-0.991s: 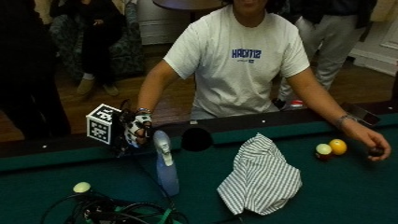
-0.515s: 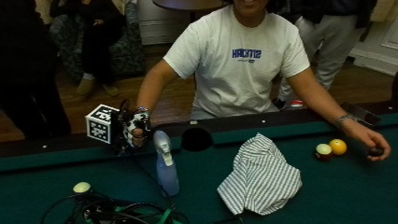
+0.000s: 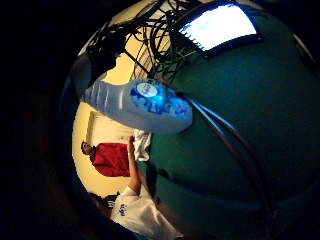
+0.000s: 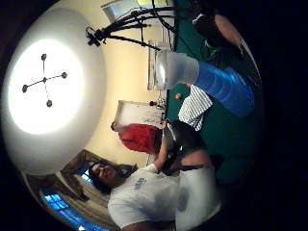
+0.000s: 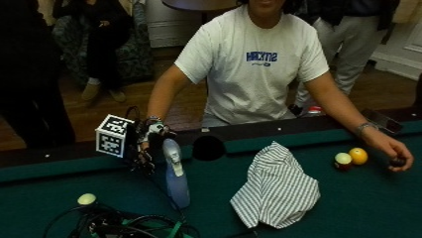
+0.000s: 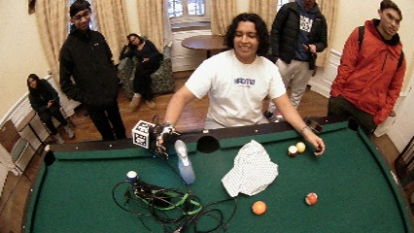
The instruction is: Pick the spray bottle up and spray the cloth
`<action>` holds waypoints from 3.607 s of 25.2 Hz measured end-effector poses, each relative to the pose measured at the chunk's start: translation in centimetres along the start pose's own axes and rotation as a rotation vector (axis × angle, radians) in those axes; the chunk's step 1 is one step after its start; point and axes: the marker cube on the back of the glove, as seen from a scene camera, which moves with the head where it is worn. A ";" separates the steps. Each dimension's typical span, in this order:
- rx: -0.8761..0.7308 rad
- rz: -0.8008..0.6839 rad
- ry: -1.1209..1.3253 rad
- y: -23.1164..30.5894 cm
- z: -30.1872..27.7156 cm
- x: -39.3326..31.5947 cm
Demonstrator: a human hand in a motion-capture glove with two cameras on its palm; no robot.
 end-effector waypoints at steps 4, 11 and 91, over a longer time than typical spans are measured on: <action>-0.018 -0.001 0.005 -1.2 1.6 0.1; -0.045 0.014 -0.006 -2.7 3.6 0.5; -0.707 0.049 0.541 -8.8 16.5 -28.2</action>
